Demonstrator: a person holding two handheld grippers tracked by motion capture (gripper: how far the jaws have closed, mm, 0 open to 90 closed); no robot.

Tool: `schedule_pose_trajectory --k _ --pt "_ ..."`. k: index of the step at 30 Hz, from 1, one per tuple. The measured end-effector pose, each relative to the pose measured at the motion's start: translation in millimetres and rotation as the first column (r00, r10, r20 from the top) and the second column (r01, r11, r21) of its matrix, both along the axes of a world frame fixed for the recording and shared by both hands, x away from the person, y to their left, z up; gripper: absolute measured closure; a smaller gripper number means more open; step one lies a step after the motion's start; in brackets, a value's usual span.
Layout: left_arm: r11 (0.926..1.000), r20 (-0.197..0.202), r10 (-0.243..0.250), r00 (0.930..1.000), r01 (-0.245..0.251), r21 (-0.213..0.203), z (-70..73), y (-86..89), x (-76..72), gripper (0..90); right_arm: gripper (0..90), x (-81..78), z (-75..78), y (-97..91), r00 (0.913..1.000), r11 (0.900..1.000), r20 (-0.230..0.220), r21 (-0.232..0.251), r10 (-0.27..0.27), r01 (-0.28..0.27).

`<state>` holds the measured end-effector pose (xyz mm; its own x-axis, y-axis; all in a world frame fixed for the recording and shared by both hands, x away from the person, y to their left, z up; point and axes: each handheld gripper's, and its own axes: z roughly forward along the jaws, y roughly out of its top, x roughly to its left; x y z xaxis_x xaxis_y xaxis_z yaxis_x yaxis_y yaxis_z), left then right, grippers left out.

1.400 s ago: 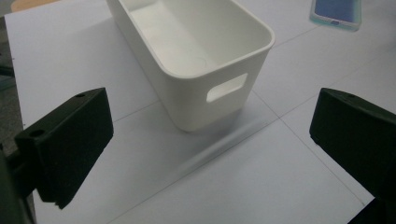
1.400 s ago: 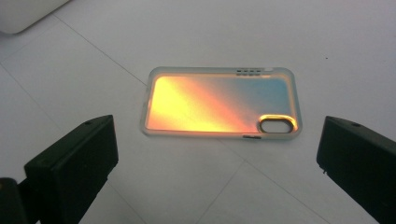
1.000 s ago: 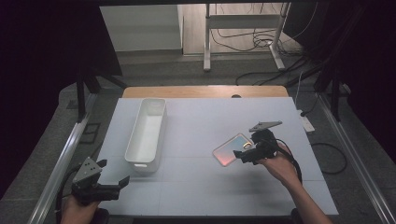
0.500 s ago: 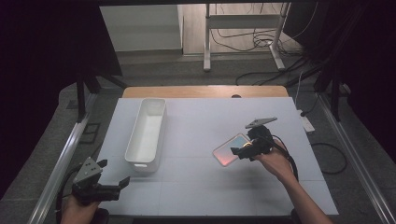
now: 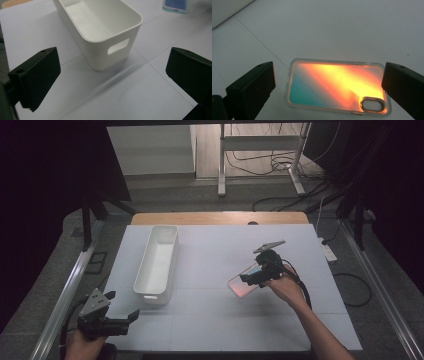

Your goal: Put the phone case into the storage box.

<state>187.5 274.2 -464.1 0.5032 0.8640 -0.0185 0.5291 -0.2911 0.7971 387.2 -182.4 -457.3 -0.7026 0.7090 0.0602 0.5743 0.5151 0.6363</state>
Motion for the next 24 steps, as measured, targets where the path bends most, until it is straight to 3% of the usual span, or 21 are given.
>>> schedule_pose_trajectory --k 10,14,15,18,20,21,23,24 --pt "1.0 0.0 -0.005 1.0 0.005 0.005 -0.1 -0.8 -0.1 0.7 0.0 6.0 -6.9 12.1 0.9991 0.9993 -0.041 -0.038 -0.01 0.009" --pt "0.9999 0.001 -0.008 1.0 0.008 0.012 -0.1 -1.3 -0.2 0.7 19.7 7.0 -7.6 11.5 0.9976 0.9983 -0.067 -0.057 -0.017 0.014" --pt "0.9999 0.001 -0.008 1.0 0.008 0.013 -0.1 -1.4 -0.1 0.7 29.8 7.3 -7.5 10.9 0.9975 0.9977 -0.069 -0.067 -0.017 0.012" --pt "0.9999 0.001 -0.01 0.9999 0.01 0.014 -0.1 -1.5 -0.1 0.8 48.8 7.3 -7.1 10.3 0.9969 0.9962 -0.078 -0.086 0.005 -0.011" --pt "0.9998 0.0 -0.012 0.9999 0.012 0.017 -0.1 -1.4 -0.1 0.8 53.6 7.2 -7.0 10.3 0.9967 0.996 -0.081 -0.087 0.012 -0.019" --pt "0.9998 0.0 -0.013 0.9999 0.013 0.018 0.0 -1.5 -0.2 0.8 71.5 7.2 -6.3 10.6 0.9948 0.9962 -0.099 -0.081 0.024 -0.032" --pt "0.9996 0.001 -0.016 0.9999 0.016 0.022 0.0 -1.9 -0.2 0.9 86.0 6.1 -5.5 11.0 0.9944 0.9959 -0.097 -0.076 0.042 -0.049" --pt "0.9996 0.001 -0.016 0.9999 0.016 0.022 0.0 -1.9 -0.2 0.9 86.0 6.1 -5.5 11.0 0.9944 0.9959 -0.097 -0.076 0.042 -0.049"
